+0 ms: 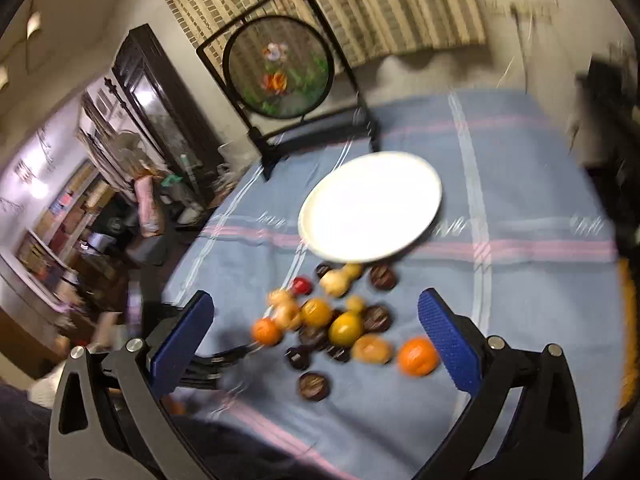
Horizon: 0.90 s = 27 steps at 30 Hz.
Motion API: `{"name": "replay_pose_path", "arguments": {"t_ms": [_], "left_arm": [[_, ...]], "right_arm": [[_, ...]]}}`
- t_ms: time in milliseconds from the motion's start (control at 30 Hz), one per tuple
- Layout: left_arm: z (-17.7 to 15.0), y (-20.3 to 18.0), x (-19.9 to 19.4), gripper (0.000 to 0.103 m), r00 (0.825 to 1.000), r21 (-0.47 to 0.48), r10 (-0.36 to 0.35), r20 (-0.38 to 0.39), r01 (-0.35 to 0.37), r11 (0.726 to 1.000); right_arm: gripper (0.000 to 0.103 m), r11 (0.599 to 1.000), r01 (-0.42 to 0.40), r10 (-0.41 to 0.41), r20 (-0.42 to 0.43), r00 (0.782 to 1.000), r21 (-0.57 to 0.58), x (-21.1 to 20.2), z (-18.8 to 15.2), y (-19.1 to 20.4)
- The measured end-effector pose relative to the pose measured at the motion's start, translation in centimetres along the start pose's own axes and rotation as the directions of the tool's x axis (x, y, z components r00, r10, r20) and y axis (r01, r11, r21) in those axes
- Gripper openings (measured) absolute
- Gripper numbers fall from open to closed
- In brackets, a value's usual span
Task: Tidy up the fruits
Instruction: 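Grasp a mandarin with the left tool while the right tool grasps another mandarin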
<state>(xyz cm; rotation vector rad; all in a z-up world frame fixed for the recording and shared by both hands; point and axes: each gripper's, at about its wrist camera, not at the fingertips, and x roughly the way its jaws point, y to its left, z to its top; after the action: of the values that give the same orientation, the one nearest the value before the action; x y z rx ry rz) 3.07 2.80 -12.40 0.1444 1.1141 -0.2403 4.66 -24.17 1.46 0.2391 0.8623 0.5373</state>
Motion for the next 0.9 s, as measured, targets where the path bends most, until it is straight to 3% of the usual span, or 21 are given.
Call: {"name": "replay_pose_path", "arguments": {"t_ms": [100,167,267,300,333,400,500,600,633,667,733,900], "left_arm": [[0.3,0.3,2.0,0.101,1.000,-0.011,0.006,-0.007,-0.006,1.000],[0.6,0.4,3.2,0.101,1.000,-0.009,0.025,-0.012,-0.025,1.000],[0.7,1.0,4.3,0.083,1.000,-0.024,-0.016,-0.018,0.015,1.000],[0.8,1.4,4.7,0.067,0.998,-0.040,-0.048,-0.027,0.047,0.998],[0.7,1.8,5.2,0.060,0.995,-0.068,-0.096,-0.039,0.094,0.993],[0.7,2.1,5.3,0.060,0.992,-0.082,-0.121,-0.025,0.118,0.990],[0.5,1.6,5.0,0.060,0.995,-0.053,-0.103,-0.015,0.103,0.993],[0.6,0.4,4.8,0.049,0.998,-0.004,-0.070,-0.008,0.070,0.998],[0.6,-0.2,5.0,0.047,0.999,0.022,-0.052,-0.013,0.052,0.998],[0.5,-0.6,5.2,0.047,0.999,0.036,-0.032,-0.017,0.033,0.999],[0.5,-0.9,5.2,0.047,1.000,0.039,-0.019,-0.012,0.019,0.999],[0.1,-0.9,5.0,0.047,1.000,0.027,-0.017,-0.003,0.017,1.000]], "right_arm": [[0.102,0.999,-0.022,0.023,-0.006,1.000,0.040,0.1,-0.2,-0.9],[0.102,0.998,0.005,-0.004,-0.017,1.000,0.056,0.1,-0.4,-1.6],[0.102,0.989,0.149,-0.148,0.027,0.989,-0.023,-1.1,-0.5,-2.5],[0.102,0.976,0.202,-0.199,0.039,0.979,-0.076,-1.1,-0.8,-2.6],[0.102,0.965,0.235,-0.233,0.037,0.972,-0.113,-0.9,-1.2,-2.8],[0.102,0.952,0.272,-0.272,0.014,0.962,-0.143,-0.3,-2.2,-3.6],[0.102,0.960,0.248,-0.253,-0.023,0.967,-0.128,1.0,-3.6,-5.0],[0.101,0.942,0.260,-0.276,-0.053,0.960,-0.211,3.1,-5.0,-5.7],[0.092,0.939,0.248,-0.276,-0.089,0.957,-0.239,4.4,-5.7,-6.0],[0.076,0.944,0.225,-0.261,-0.128,0.957,-0.241,5.5,-6.3,-6.5],[0.065,0.958,0.184,-0.227,-0.189,0.955,-0.221,7.3,-7.2,-7.6],[0.062,0.966,0.161,-0.206,-0.223,0.953,-0.202,9.2,-7.3,-8.9]]}}
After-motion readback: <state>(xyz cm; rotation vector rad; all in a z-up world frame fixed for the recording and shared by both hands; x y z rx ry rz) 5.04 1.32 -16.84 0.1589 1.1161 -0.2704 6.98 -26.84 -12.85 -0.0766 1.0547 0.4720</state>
